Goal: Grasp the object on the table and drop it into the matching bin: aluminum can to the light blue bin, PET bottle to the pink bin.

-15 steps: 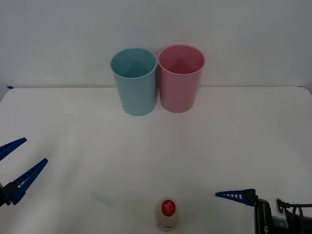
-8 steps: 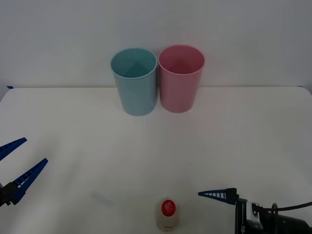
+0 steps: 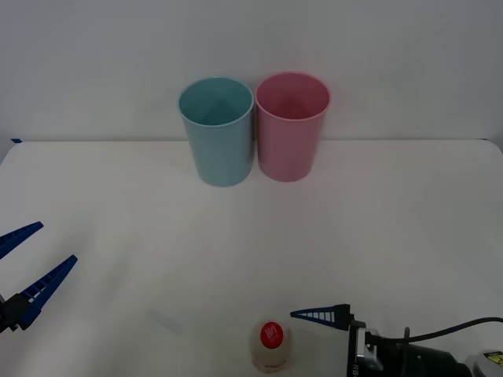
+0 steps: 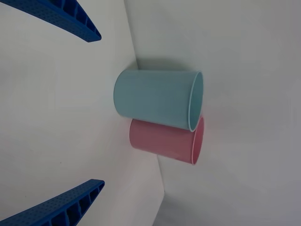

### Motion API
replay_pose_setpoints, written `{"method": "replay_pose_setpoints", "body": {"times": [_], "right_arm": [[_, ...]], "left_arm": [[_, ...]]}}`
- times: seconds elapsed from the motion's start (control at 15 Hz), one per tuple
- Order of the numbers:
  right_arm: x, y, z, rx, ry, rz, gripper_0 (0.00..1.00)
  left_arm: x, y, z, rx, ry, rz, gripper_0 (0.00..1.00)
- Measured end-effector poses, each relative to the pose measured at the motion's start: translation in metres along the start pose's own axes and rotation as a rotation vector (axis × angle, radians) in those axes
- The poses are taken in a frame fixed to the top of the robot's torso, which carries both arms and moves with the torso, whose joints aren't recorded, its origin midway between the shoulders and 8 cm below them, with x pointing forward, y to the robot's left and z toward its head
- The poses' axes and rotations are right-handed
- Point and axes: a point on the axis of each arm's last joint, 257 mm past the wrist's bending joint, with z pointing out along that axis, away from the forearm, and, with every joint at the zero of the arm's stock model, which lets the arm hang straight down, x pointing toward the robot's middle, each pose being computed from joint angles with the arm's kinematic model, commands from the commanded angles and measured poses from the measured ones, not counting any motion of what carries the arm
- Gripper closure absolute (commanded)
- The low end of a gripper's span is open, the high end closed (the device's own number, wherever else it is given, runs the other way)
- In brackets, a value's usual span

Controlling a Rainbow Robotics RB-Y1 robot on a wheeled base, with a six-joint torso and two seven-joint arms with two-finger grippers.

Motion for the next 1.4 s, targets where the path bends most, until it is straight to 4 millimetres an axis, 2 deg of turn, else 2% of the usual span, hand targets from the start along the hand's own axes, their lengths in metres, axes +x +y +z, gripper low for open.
{"method": "replay_pose_setpoints", "body": {"times": [0.53, 0.73, 0.8, 0.87, 0.93, 1.0, 1.4], "right_arm": [[0.0, 0.004, 0.042, 0.016, -0.002, -0.034, 0.0], [0.0, 0.003, 0.049, 0.029, 0.001, -0.036, 0.0], [0.001, 0.002, 0.049, 0.032, 0.002, -0.038, 0.1], [0.001, 0.002, 0.049, 0.032, 0.003, -0.04, 0.82], [0.001, 0.002, 0.049, 0.032, 0.003, -0.042, 0.97], [0.001, 0.002, 0.049, 0.033, 0.003, -0.043, 1.0], [-0.001, -0.001, 0.05, 0.036, 0.0, -0.047, 1.0]], "left_arm": [[0.0, 0.0, 0.0, 0.0, 0.0, 0.0, 0.0], [0.0, 0.0, 0.0, 0.0, 0.0, 0.0, 0.0], [0.0, 0.0, 0.0, 0.0, 0.0, 0.0, 0.0], [0.0, 0.0, 0.0, 0.0, 0.0, 0.0, 0.0], [0.0, 0.0, 0.0, 0.0, 0.0, 0.0, 0.0], [0.0, 0.0, 0.0, 0.0, 0.0, 0.0, 0.0], [0.0, 0.0, 0.0, 0.0, 0.0, 0.0, 0.0]]}}
